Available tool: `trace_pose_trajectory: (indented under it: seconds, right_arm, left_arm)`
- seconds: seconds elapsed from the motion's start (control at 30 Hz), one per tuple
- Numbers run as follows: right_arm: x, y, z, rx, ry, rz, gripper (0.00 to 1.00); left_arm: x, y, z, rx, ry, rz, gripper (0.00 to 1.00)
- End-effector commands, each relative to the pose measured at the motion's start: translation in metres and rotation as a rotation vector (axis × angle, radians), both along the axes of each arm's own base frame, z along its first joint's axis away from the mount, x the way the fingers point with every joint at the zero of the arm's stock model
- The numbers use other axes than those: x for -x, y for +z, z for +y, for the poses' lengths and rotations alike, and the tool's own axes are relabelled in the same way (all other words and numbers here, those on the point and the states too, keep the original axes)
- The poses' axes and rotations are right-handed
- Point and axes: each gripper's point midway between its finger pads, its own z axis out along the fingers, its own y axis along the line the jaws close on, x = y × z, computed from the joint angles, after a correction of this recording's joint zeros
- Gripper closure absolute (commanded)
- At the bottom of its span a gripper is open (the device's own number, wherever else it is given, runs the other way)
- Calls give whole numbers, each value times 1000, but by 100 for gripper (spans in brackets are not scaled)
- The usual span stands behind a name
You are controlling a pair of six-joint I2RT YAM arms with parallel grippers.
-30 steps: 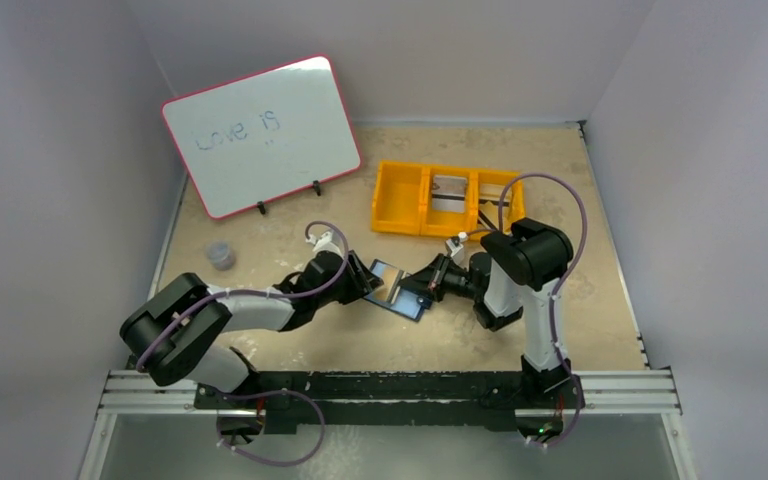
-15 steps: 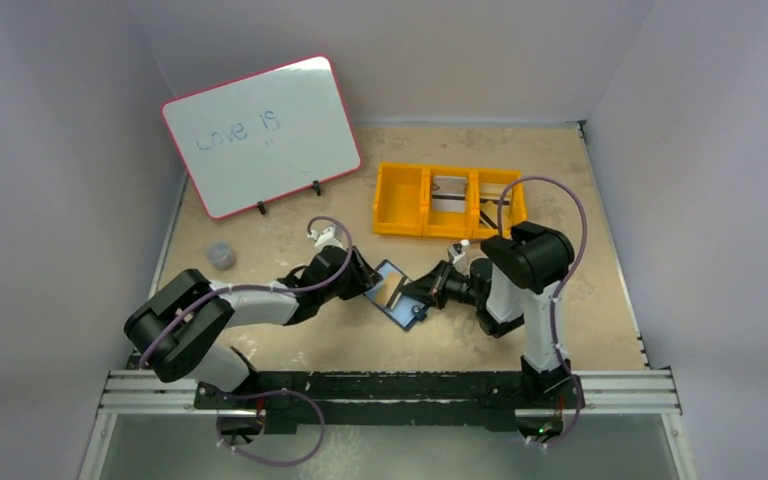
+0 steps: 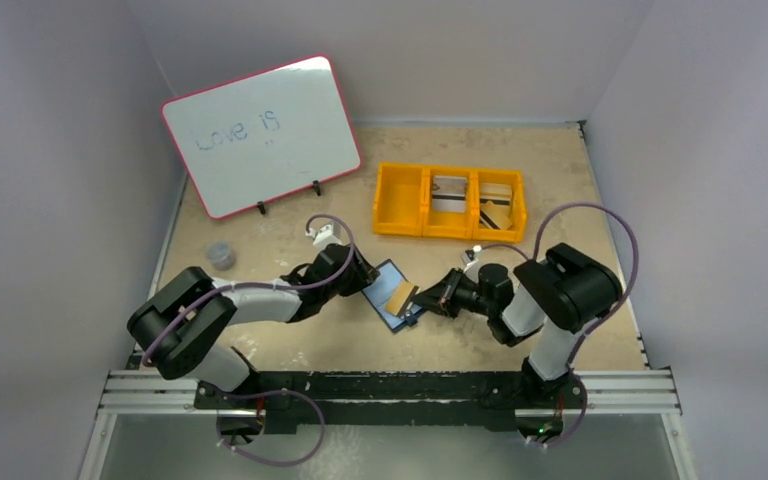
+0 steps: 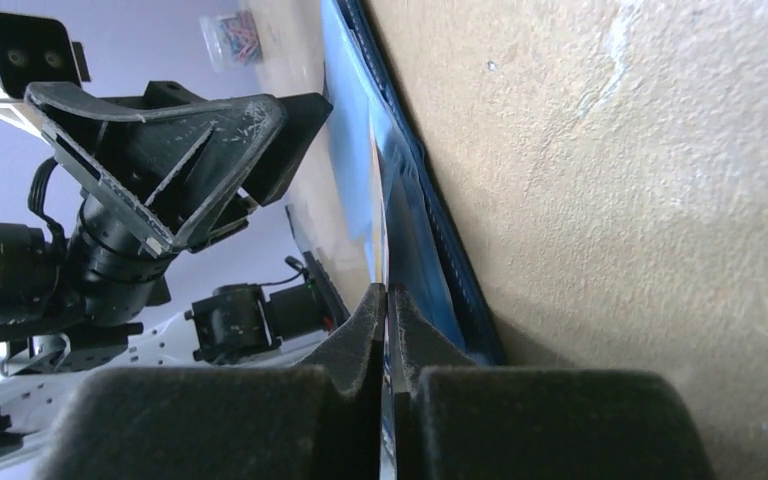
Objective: Take the credit cards out of the card holder
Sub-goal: Remove the credit card from the card holder, then place the credit card in the storage box.
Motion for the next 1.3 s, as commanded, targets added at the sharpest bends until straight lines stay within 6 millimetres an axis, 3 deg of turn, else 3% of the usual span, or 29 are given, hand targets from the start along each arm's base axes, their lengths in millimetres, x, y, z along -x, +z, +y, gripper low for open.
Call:
trace_pose_trajectory:
  seconds: [0.0,0.13,0.27,0.4,0.6,0.77,0.97,1.27]
  right_arm:
    - [-2,-11,-13,121,-39,2,100]
    - [-11,1,-19,193,-51,-54,100]
    - [-29,28,-36,342,-109,-124,100]
    - [-50,68,-65,468,-228,-212,100]
    - [-93,135,-134,742,-456,-271,100]
    - [-126,165,-174,846,-561,-214,100]
    - [-155,189,-182,741,-648,-158,100]
    - [-179,196,-191,617,-833,49,100]
  left_arm:
    - [14,-33,43,-202,65,79,56]
    - [10,-18,43,-179,73,41,56]
    - [9,-7,43,-167,71,16,56]
    - [4,21,39,-117,67,-50,54]
    - [-6,75,47,-119,93,-162,50]
    - [-6,94,51,-139,88,-198,50]
    - [-5,103,53,-137,85,-208,50]
    - [-9,114,55,-185,69,-221,50]
